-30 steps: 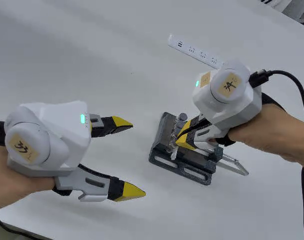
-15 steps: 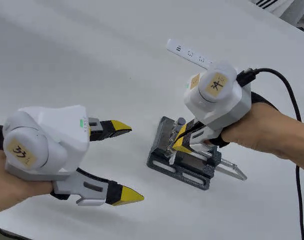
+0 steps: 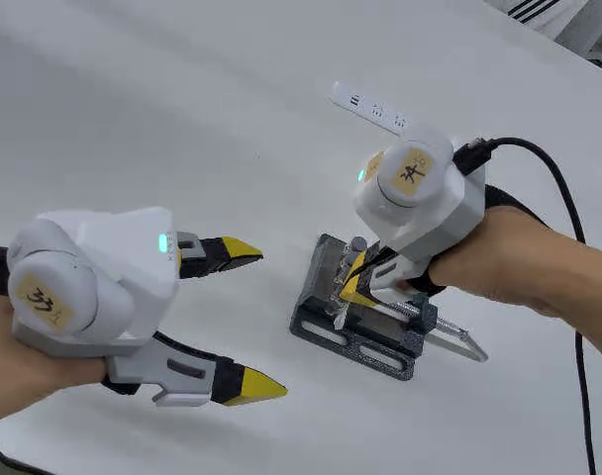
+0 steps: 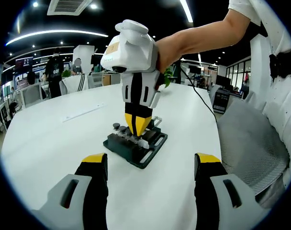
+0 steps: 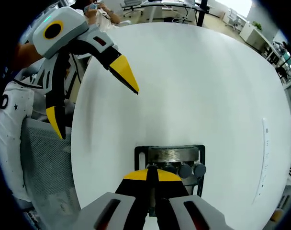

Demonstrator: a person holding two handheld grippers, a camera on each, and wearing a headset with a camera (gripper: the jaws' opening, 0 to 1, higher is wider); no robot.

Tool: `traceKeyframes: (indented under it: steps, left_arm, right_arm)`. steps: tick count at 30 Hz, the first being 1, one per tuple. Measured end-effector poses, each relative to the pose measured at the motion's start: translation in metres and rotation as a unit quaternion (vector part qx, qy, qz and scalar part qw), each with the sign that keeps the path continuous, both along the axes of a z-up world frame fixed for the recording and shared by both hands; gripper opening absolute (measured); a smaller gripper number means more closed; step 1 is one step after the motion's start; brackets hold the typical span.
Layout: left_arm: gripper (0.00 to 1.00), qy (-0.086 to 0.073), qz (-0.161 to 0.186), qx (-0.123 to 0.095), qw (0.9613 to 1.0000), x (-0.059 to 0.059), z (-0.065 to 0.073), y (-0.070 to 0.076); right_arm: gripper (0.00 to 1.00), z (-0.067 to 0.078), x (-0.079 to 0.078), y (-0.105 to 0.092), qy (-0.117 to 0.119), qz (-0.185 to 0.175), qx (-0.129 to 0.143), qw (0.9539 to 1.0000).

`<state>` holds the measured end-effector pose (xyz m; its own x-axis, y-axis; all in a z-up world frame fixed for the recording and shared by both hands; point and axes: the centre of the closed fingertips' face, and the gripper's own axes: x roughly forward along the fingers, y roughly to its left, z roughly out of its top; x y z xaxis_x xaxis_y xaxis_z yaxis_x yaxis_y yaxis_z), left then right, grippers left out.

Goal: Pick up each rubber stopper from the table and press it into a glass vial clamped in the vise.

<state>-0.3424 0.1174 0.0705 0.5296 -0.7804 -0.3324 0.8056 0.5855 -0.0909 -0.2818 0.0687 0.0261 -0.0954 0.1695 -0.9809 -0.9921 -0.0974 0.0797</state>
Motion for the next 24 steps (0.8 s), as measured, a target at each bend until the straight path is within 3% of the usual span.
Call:
traceKeyframes:
  steps: [14,20,24]
  left_arm:
    - [0.72,-0.003,0.000,0.000,1.0000,0.0040,0.0026,-0.0014]
    - [0.72,-0.004,-0.004,0.002,1.0000,0.0042,0.0036,-0.0029]
    - [0.72,-0.007,-0.001,0.002,1.0000,0.0052,0.0062,-0.0021]
  right_arm:
    - [0.00,-0.0023,0.0005,0.0013,-0.005,0.004,-0.006,1.0000]
    - [0.00,-0.0034,0.0008,0.0015,-0.013,0.008,-0.034,0.9993]
    - [0.00,-0.0026,0.0018,-0.0007,-0.005,0.004,-0.021,0.9997]
